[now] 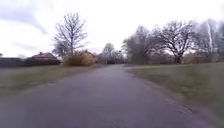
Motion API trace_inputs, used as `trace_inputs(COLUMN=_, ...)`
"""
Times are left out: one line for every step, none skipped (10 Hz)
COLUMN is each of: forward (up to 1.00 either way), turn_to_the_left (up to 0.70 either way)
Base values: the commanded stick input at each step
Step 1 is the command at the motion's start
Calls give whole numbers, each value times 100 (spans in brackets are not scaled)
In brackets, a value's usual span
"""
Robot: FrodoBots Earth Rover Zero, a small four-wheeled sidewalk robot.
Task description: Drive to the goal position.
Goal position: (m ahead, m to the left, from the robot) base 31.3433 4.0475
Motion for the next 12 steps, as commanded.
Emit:
trace_inputs(forward=100, turn_to_the_left=0)
trace_inputs(forward=100, turn_to_the_left=0)
trace_inputs(forward=100, turn_to_the_left=0)
trace_inputs(forward=100, turn_to_the_left=0)
trace_inputs(forward=100, turn_to_the_left=0)
trace_inputs(forward=100, turn_to_the_left=0)
trace_inputs(forward=100, turn_to_the_left=0)
trace_inputs(forward=100, turn_to_the_left=0)
trace_inputs(forward=100, turn_to_the_left=0)
trace_inputs(forward=100, turn_to_the_left=0)
trace_inputs(forward=100, turn_to_the_left=0)
trace_inputs(forward=100, turn_to_the_left=0)
